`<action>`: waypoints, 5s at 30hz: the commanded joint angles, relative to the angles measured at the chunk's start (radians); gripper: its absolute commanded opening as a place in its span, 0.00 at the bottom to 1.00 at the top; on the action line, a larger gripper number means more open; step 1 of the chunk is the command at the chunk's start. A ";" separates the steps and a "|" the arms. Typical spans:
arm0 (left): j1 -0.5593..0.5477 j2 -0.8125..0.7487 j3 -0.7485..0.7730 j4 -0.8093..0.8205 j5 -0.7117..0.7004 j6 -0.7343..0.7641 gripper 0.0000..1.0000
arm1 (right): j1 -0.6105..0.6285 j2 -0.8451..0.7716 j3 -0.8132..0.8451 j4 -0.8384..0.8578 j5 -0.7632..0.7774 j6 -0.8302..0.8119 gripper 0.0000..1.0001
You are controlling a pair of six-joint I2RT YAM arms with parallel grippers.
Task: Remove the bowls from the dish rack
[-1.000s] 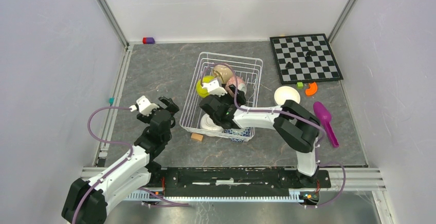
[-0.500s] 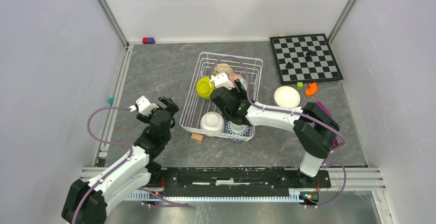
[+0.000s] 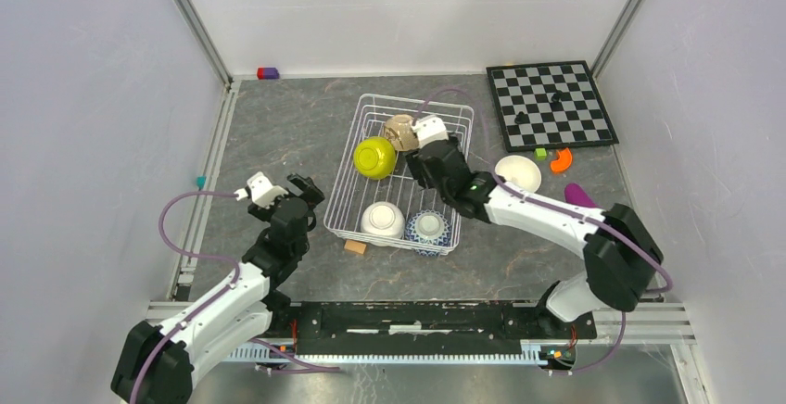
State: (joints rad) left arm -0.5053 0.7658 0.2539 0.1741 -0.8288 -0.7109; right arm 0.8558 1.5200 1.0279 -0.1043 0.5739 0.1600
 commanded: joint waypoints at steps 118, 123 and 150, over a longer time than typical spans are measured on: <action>0.321 0.358 0.582 -0.626 0.182 -0.514 0.02 | -0.257 -0.434 -0.312 0.230 -0.662 0.124 0.93; 0.352 0.449 0.586 -0.701 0.139 -0.602 0.02 | -0.257 -0.487 -0.351 0.233 -0.634 0.084 0.93; 0.365 0.526 0.494 -0.596 0.304 -0.565 0.87 | -0.257 -0.410 -0.386 0.329 -0.748 0.169 0.95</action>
State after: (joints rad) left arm -0.1421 1.3705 0.7296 -0.4599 -0.5301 -1.3216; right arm 0.5980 1.0779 0.6430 0.1658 -0.1459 0.2661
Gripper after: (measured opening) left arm 0.828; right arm 0.943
